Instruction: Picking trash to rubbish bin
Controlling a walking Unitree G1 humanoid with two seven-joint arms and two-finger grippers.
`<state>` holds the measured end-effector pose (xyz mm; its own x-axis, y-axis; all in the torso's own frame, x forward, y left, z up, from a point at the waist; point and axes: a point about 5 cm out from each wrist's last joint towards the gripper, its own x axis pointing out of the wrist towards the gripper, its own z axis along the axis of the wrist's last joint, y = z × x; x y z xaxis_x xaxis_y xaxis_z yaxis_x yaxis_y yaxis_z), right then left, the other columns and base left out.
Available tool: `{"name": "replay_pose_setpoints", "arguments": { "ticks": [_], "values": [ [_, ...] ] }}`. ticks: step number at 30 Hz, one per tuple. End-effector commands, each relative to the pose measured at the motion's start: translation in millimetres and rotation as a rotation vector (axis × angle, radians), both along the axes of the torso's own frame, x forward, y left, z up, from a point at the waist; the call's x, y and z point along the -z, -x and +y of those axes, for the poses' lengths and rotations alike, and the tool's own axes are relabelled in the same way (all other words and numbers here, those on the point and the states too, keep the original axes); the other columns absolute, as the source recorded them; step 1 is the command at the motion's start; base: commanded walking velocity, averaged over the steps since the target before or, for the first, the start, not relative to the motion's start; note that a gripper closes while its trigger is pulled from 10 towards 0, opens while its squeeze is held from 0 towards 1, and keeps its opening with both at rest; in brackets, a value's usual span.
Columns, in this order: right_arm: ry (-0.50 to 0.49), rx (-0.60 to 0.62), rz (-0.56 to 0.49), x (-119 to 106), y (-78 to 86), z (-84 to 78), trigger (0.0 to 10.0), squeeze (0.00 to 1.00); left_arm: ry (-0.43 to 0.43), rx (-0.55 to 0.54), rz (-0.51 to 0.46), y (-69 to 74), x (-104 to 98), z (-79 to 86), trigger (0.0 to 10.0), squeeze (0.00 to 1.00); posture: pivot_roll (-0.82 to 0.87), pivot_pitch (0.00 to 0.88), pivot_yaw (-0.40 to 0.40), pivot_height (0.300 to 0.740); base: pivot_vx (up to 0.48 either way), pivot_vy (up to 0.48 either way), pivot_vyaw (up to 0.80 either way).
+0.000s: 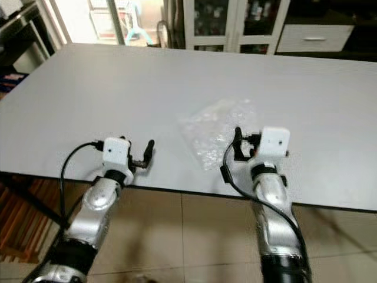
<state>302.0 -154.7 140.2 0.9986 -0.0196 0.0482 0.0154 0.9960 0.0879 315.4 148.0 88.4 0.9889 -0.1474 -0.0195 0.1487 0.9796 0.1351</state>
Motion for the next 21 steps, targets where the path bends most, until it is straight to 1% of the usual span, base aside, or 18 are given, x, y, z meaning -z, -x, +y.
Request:
{"name": "replay_pose_setpoints", "arguments": {
  "ticks": [1, 6, 11, 14, 18, 19, 21],
  "values": [
    [-0.045, -0.013, 0.054, 7, -2.2, 2.6, 10.0, 0.0, -0.004, -0.019, 0.02, 3.1, 4, 6.2, 10.0, 0.0, -0.09, 0.091, 0.028, 0.74, 0.0, 0.0, 0.0],
    [-0.122, -0.009, 0.066, 6, -10.3, 5.6, 10.0, 0.0, -0.012, -0.022, 0.025, 4.9, 4, 9.2, 10.0, 0.0, -0.08, 0.103, 0.032, 0.74, 0.0, 0.0, 0.0],
    [-0.133, 0.0, 0.062, 2, -19.2, 11.4, 10.0, 0.0, -0.029, -0.022, 0.032, 10.9, 4, 14.6, 10.0, 0.0, -0.05, 0.132, 0.04, 0.74, 0.0, 0.0, 0.0],
    [-0.134, 0.031, 0.052, 0, -24.8, 9.1, 10.0, 0.0, -0.039, -0.023, 0.037, 14.9, 5, 18.5, 10.0, 0.0, -0.03, 0.144, 0.043, 0.74, 0.0, 0.0, 0.0],
    [-0.143, 0.071, 0.057, -4, -38.6, 3.0, 10.0, 0.0, -0.051, -0.025, 0.045, 19.0, 6, 23.1, 10.0, 0.0, -0.02, 0.15, 0.049, 0.74, 0.0, 0.0, 0.0],
    [-0.141, 0.087, 0.063, -5, -42.4, 1.1, 10.0, 0.0, -0.054, -0.025, 0.046, 19.5, 6, 23.8, 10.0, 0.0, -0.02, 0.15, 0.051, 0.74, 0.0, 0.0, 0.0],
    [-0.154, 0.135, 0.117, -4, -53.6, -3.8, 10.0, 0.0, -0.059, -0.023, 0.048, 20.0, 5, 24.3, 10.0, 0.0, -0.02, 0.15, 0.052, 0.74, 0.0, 0.0, 0.0]
  ]
}}
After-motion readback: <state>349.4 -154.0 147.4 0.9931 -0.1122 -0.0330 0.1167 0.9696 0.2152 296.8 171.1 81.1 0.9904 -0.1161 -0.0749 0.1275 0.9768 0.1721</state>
